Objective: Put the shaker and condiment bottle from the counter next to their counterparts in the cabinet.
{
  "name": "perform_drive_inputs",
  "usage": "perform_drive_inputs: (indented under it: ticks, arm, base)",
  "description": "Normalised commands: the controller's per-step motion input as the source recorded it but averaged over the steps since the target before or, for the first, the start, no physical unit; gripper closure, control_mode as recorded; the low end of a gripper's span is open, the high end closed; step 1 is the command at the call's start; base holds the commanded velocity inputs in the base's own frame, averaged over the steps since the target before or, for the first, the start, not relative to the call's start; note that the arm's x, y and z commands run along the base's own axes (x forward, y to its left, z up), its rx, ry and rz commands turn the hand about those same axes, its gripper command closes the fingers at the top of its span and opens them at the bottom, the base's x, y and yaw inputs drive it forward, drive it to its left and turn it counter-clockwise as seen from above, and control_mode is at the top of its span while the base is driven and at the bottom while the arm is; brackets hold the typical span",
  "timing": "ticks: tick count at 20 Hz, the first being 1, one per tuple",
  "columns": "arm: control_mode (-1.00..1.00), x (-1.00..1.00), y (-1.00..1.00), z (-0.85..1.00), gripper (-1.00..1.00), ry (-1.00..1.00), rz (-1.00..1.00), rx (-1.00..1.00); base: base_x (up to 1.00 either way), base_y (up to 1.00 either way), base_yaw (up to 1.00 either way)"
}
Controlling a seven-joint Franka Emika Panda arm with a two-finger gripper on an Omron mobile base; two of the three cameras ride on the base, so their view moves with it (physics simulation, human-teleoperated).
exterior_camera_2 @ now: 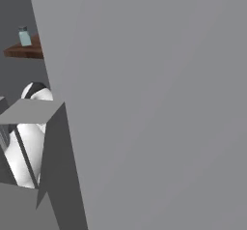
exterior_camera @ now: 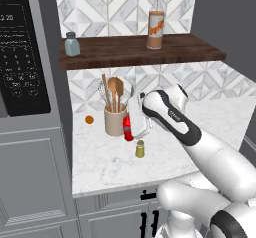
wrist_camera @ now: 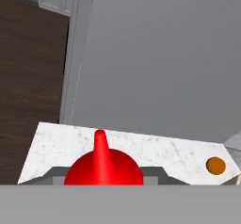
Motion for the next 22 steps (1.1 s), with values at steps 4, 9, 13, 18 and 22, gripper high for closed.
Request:
perform_drive_inputs:
  ticks: [4,9,13,18,22]
  arm:
    - [-1.00,0.00,-0.05,0.76,1.00,0.01,-0.12,0.01]
    - [-1.00,0.00,-0.17,0.65,1.00,0.04,-0.25,0.10]
    - [-1.00,0.00,-0.21,0.56,1.00,0.06,-0.33,0.18]
    - [-1.00,-0.06,-0.09,0.60,1.00,0.02,-0.30,0.15]
    - [-1.00,0.00,-0.06,0.44,1.00,0.00,-0.29,0.04]
  base:
    - [0.00,0.00,0.00]
    - [0.00,0.00,0.00]
    - [0.00,0.00,0.00]
    - [0.00,0.00,0.00]
    - [0.00,0.00,0.00]
